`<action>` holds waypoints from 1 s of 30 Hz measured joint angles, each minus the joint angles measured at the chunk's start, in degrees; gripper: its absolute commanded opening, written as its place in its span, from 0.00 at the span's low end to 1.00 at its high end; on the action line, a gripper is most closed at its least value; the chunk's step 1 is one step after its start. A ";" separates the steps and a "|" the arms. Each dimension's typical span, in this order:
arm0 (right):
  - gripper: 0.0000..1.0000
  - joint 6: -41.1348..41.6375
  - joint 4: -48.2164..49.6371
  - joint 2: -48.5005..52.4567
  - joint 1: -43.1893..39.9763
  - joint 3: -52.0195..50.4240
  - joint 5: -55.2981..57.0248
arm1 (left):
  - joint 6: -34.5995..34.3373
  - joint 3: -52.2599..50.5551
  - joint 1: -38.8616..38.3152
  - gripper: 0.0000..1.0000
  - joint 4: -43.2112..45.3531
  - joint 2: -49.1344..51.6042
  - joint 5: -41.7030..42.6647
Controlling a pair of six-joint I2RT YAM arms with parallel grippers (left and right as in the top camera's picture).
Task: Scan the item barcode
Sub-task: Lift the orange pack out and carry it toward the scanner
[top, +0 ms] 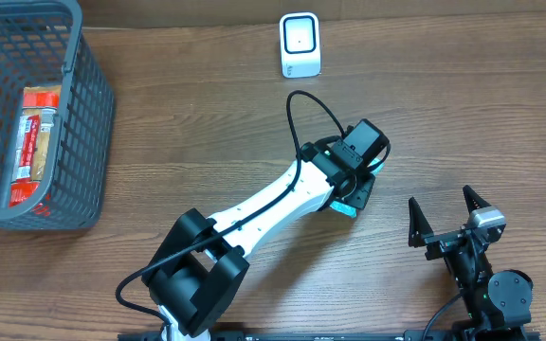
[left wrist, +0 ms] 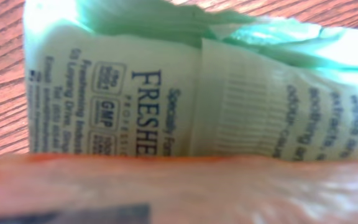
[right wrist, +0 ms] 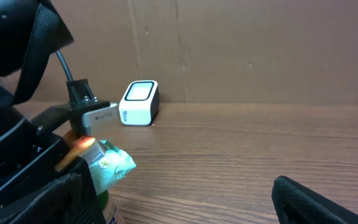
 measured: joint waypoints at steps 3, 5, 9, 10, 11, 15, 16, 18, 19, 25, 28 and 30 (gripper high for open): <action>1.00 0.00 0.00 0.00 0.00 0.00 0.02 | 0.00 -0.33 0.00 0.29 0.13 0.00 0.00; 1.00 0.02 -0.02 0.00 0.02 0.00 0.02 | 0.00 -0.33 -0.04 0.33 0.22 0.00 0.00; 1.00 0.00 0.02 0.00 0.02 0.00 0.02 | 0.00 -0.33 -0.04 0.41 0.24 0.02 0.00; 1.00 0.00 0.00 0.00 0.00 0.00 0.02 | 0.00 -0.33 -0.04 0.43 0.24 0.02 0.00; 1.00 0.00 0.02 0.00 0.00 0.00 0.02 | 0.00 -0.33 -0.04 0.44 0.24 0.07 0.00; 1.00 -0.02 0.00 0.00 0.02 0.00 0.02 | 0.00 -0.33 -0.04 0.47 0.37 1.14 0.07; 1.00 0.00 0.00 0.00 0.00 0.00 0.02 | 0.00 -0.33 -0.04 0.49 0.37 1.73 0.26; 1.00 0.00 0.00 0.00 0.02 0.00 0.02 | 0.00 -0.24 -0.04 0.59 1.03 2.16 0.63; 1.00 0.02 0.00 0.00 0.02 0.00 0.02 | 0.02 -0.24 -0.04 0.65 1.14 2.23 0.72; 1.00 0.00 -0.02 0.00 0.00 0.00 0.00 | 0.37 0.24 -0.04 1.00 -0.68 2.86 2.12; 1.00 0.00 0.00 0.00 0.00 0.00 0.02 | 0.48 3.02 0.04 1.00 -4.37 3.23 2.69; 1.00 0.00 0.00 0.00 0.00 0.00 0.02 | 0.70 6.40 0.20 1.00 -6.84 3.56 2.84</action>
